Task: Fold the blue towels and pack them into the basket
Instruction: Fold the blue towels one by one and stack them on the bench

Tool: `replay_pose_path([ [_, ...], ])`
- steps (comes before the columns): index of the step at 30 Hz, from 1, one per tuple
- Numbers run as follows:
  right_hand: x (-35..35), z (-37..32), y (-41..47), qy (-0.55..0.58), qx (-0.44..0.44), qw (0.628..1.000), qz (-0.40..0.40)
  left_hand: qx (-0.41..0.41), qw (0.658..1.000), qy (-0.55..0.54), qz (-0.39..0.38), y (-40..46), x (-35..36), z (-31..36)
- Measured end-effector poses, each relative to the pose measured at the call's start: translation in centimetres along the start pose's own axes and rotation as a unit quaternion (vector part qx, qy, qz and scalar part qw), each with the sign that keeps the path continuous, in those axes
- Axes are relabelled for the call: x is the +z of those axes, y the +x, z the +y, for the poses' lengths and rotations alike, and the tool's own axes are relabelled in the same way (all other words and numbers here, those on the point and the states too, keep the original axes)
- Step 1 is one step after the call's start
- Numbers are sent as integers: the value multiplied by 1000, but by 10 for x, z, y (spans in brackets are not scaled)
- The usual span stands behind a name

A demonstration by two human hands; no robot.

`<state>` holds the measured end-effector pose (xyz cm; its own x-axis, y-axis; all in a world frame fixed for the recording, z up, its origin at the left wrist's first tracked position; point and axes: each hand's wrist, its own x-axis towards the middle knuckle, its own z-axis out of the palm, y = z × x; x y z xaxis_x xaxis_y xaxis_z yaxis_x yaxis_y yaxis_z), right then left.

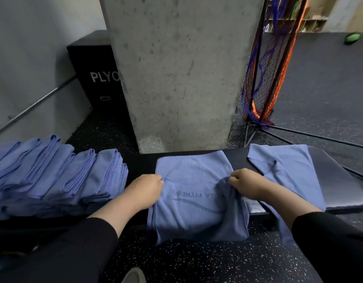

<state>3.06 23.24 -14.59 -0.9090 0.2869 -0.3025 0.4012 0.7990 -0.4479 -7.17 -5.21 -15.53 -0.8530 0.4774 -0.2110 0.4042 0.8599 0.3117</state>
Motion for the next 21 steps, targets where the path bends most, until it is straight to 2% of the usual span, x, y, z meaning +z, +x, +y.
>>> replay_pose_path([
  [2,-4,1,-7,193,21,981,11,-17,994,-102,26,3,-8,-1],
  [4,-12,2,-9,386,43,921,25,-37,967,-240,83,8,-17,-1],
  [6,-23,0,-7,453,53,888,62,-73,928,-337,143,13,-26,1],
  [7,-27,-2,-3,443,54,890,88,-88,918,-349,167,18,-28,2],
  [9,-30,-3,8,357,46,922,145,-101,927,-296,205,30,-30,1],
  [13,-22,-5,40,216,6,950,226,-117,947,-218,206,59,-16,-7],
  [16,-6,-3,57,131,-27,970,203,-88,966,-158,182,73,1,-15],
  [19,10,1,65,48,-19,986,158,-24,986,-83,144,75,15,-16],
  [21,10,-2,65,11,-8,989,151,-10,989,-30,146,74,18,-18],
])
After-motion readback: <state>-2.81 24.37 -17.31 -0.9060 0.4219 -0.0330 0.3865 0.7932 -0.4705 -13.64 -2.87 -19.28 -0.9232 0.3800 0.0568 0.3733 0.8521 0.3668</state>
